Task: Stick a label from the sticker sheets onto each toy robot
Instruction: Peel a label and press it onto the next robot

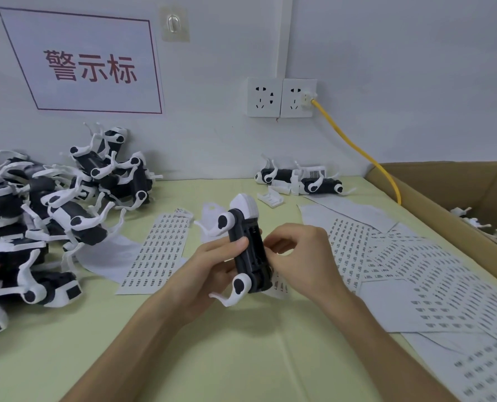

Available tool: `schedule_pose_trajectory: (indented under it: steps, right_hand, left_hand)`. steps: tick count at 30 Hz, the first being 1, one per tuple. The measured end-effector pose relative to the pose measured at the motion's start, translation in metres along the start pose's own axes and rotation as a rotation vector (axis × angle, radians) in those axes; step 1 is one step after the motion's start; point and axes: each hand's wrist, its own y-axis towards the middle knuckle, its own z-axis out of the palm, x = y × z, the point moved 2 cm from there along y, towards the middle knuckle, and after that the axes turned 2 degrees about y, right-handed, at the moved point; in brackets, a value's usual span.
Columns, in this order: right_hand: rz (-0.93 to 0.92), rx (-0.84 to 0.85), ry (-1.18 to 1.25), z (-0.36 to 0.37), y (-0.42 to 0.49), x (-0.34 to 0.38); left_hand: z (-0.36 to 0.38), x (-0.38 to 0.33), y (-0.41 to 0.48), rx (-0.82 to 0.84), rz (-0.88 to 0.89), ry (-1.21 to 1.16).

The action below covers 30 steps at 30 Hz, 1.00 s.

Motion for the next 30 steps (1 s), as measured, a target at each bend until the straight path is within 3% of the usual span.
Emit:
schedule_pose_trajectory:
  steps: [7,11,15,17,25,28,30]
  right_hand:
    - [0.076,0.049,-0.019,-0.001,0.004,-0.004]
    - [0.13,0.073,-0.01,-0.005,0.005,-0.006]
    - [0.13,-0.005,-0.037,-0.005,0.005,-0.007]
    - [0.129,-0.05,-0.024,-0.008,0.006,-0.008]
    - [0.128,-0.13,0.11,-0.01,0.005,-0.007]
    - [0.08,-0.138,0.113,-0.01,0.004,-0.005]
    - [0.056,-0.145,0.123,-0.009,0.005,-0.005]
  left_hand:
    - [0.006,0.001,0.0,-0.196,-0.077,-0.025]
    - [0.005,0.003,0.002,-0.203,-0.1,-0.077]
    - [0.002,0.001,0.0,-0.132,-0.097,-0.151]
    - [-0.001,-0.001,0.0,-0.152,-0.065,-0.202]
    - [-0.027,-0.011,0.004,-0.491,0.237,-0.201]
    - [-0.029,-0.021,0.002,-0.398,0.349,-0.263]
    - [-0.031,-0.025,0.002,-0.358,0.33,-0.308]
